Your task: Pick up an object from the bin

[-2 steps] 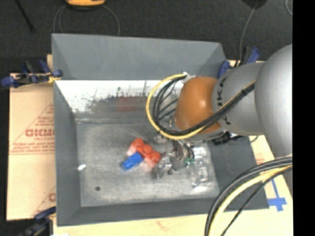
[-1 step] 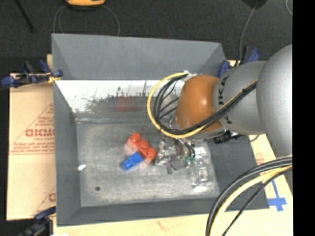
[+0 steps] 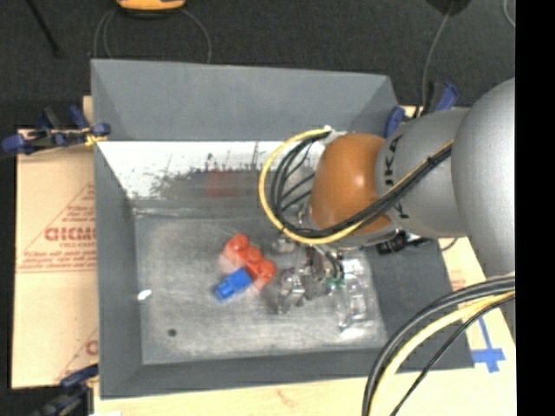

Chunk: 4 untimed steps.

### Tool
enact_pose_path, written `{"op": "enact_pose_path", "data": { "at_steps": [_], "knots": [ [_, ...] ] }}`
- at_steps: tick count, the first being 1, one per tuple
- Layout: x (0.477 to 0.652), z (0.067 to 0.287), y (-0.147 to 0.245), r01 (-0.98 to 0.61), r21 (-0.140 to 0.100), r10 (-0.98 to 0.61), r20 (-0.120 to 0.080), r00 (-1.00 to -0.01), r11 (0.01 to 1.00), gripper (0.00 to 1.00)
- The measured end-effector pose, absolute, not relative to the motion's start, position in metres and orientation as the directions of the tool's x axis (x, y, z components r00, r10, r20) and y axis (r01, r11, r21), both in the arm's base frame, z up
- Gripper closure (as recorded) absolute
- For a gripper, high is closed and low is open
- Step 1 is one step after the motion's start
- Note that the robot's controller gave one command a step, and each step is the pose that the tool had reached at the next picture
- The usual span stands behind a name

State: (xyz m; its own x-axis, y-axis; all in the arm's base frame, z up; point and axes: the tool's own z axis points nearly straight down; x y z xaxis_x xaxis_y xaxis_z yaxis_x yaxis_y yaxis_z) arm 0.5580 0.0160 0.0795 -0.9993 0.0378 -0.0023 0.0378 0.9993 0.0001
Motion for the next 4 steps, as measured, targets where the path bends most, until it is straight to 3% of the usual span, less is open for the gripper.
{"op": "enact_pose_path", "data": {
  "at_steps": [1, 2, 3, 4],
  "knots": [
    [0.537, 0.078, 0.045, -0.008, -0.002, -0.008, -0.012, -1.0, 1.0, 0.0],
    [0.611, 0.078, 0.073, 0.179, 0.003, 0.179, -0.008, -0.984, 0.984, 0.0],
    [0.587, 0.076, -0.004, 0.393, 0.01, 0.393, -0.015, -0.919, 0.919, 0.0],
    [0.485, 0.083, 0.011, 0.445, -0.003, 0.445, 0.004, -0.895, 0.895, 0.0]
  ]
}}
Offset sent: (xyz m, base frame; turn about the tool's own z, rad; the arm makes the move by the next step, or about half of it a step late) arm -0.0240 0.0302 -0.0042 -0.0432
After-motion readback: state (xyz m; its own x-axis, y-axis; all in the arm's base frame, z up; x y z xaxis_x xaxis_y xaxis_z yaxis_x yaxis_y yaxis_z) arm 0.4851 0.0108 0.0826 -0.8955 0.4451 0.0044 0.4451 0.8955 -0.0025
